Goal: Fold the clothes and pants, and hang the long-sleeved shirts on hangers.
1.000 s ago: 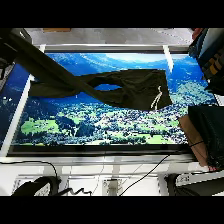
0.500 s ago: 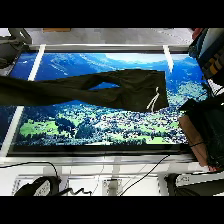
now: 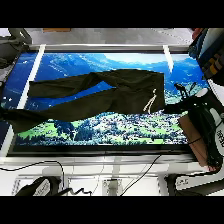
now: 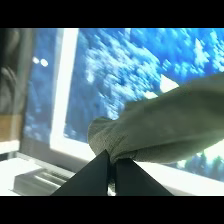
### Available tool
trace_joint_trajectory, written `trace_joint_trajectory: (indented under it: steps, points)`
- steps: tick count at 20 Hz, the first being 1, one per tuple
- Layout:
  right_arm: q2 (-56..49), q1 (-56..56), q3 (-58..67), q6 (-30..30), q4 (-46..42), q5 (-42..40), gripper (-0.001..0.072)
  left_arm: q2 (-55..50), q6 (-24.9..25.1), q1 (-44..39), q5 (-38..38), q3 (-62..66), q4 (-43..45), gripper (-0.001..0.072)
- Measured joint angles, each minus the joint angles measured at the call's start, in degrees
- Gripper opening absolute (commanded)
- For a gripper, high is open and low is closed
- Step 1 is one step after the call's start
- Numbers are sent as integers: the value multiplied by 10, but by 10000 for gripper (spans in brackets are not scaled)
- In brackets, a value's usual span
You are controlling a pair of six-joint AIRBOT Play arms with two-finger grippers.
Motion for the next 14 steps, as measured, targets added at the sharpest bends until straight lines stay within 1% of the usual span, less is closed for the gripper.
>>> trace_joint_trajectory:
  steps: [3, 6, 7, 8, 9, 10, 11, 14]
  points:
    - [-11, 21, 3, 53, -25, -81, 491, 0, -1, -2, 1, -14, -3, 32]
    - [-33, 29, 18, 101, -35, -115, 489, 0, -2, -3, 1, -19, -5, 32]
    - [-39, 31, 23, 110, -34, -120, 476, 0, -2, -3, 1, -19, -5, 32]
    - [-45, 32, 27, 118, -30, -125, 416, 0, -2, -3, 1, -20, -6, 31]
    - [-49, 33, 30, 121, -26, -128, 380, 0, -2, -3, 1, -21, -7, 32]
    - [-52, 35, 32, 125, -20, -129, 378, 0, -2, -3, 2, -21, -7, 32]
    - [-55, 39, 34, 126, -16, -127, 310, 0, -2, -3, 2, -21, -7, 32]
    - [-65, 53, 36, 129, -7, -95, 23, 0, -2, -3, 5, -22, -11, 31]
